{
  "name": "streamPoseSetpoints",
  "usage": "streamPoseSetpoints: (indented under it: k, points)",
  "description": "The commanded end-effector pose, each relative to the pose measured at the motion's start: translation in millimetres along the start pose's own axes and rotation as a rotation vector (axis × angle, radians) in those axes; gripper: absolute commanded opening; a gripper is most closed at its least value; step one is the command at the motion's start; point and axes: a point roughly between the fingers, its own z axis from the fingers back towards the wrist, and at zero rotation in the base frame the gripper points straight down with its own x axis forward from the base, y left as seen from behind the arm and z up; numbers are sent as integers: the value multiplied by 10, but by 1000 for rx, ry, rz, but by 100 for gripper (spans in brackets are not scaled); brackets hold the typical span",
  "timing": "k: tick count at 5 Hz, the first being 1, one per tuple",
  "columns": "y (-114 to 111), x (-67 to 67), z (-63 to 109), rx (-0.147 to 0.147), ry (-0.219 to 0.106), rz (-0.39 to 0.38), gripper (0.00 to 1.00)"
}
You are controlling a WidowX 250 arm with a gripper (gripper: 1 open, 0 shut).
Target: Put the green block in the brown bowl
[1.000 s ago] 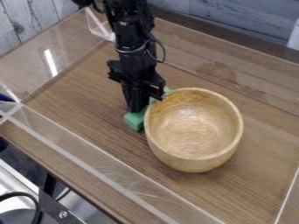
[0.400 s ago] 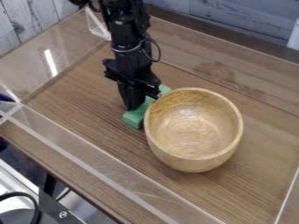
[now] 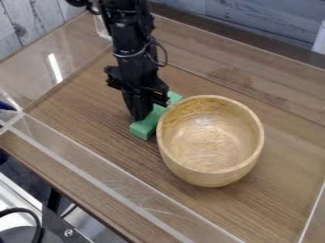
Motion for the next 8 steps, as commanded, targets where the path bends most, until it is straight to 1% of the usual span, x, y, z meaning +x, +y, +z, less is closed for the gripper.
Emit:
streamPoseSetpoints:
  k: [1, 3, 4, 5, 6, 7, 8]
  points:
    - [8, -20, 130, -16, -11, 16, 0]
    - [-57, 20, 332, -41, -36, 25, 0]
    - [-125, 66, 471, -60, -58, 26, 0]
    - [-234, 127, 662, -84, -85, 22, 0]
    - [-373, 179, 814, -97, -101, -1, 0]
    - [-346, 176, 720, -88, -88, -2, 0]
    - [-337, 181, 665, -81, -74, -4, 100]
